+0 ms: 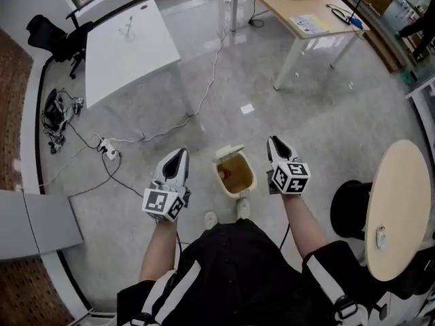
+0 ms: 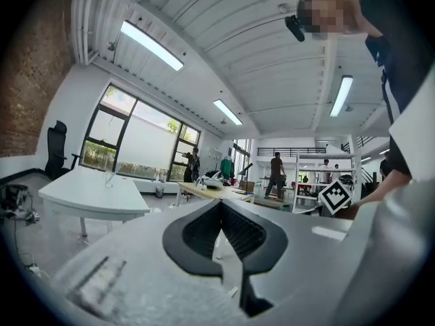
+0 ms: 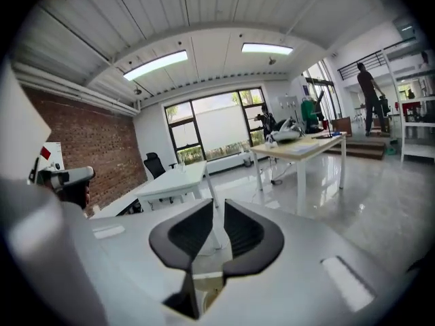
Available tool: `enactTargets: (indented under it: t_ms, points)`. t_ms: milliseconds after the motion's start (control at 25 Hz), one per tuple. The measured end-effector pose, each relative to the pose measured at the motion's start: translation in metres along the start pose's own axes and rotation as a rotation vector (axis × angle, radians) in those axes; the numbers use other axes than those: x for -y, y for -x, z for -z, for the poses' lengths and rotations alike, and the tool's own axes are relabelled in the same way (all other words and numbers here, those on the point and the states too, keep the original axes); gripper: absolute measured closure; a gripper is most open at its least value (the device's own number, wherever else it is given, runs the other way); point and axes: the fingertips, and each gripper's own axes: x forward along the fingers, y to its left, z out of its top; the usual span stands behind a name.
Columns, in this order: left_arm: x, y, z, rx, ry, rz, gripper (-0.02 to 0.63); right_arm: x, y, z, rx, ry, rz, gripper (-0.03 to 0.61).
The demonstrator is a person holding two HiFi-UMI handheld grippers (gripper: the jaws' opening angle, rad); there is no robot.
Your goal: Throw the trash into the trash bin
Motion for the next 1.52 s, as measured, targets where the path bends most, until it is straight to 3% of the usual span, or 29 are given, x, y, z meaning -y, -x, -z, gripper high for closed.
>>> enactTargets:
  t_ms: [120, 240, 480, 800, 1080, 1360, 1520]
  points:
    - [-0.004, 0.011, -0.035, 0.068, 0.007, -0.004, 0.614, -0.018, 0.03, -0.039, 0.116, 0.019, -0.007, 0.548]
    - [-0.012, 0.017, -0.058, 0.13, -0.03, 0.05, 0.614, -0.032, 0.052, -0.07, 0.221, 0.085, -0.016, 0.555]
    - [-0.018, 0.033, -0.083, 0.19, -0.057, 0.11, 0.614, -0.042, 0.109, -0.095, 0.332, 0.073, 0.035, 0.56]
    - [0.008, 0.058, -0.056, 0.149, 0.031, 0.169, 0.614, -0.049, 0.185, -0.071, 0.358, 0.088, 0.105, 0.571]
    - [0.036, 0.075, -0.054, 0.15, 0.019, 0.16, 0.614, -0.033, 0.242, -0.065, 0.422, 0.085, 0.135, 0.572]
    - [0.123, 0.067, -0.052, 0.168, 0.003, 0.218, 0.614, -0.01, 0.284, -0.046, 0.408, 0.128, 0.141, 0.572]
    - [0.146, 0.074, -0.043, 0.145, 0.01, 0.229, 0.614, -0.007, 0.291, -0.028, 0.39, 0.117, 0.142, 0.572]
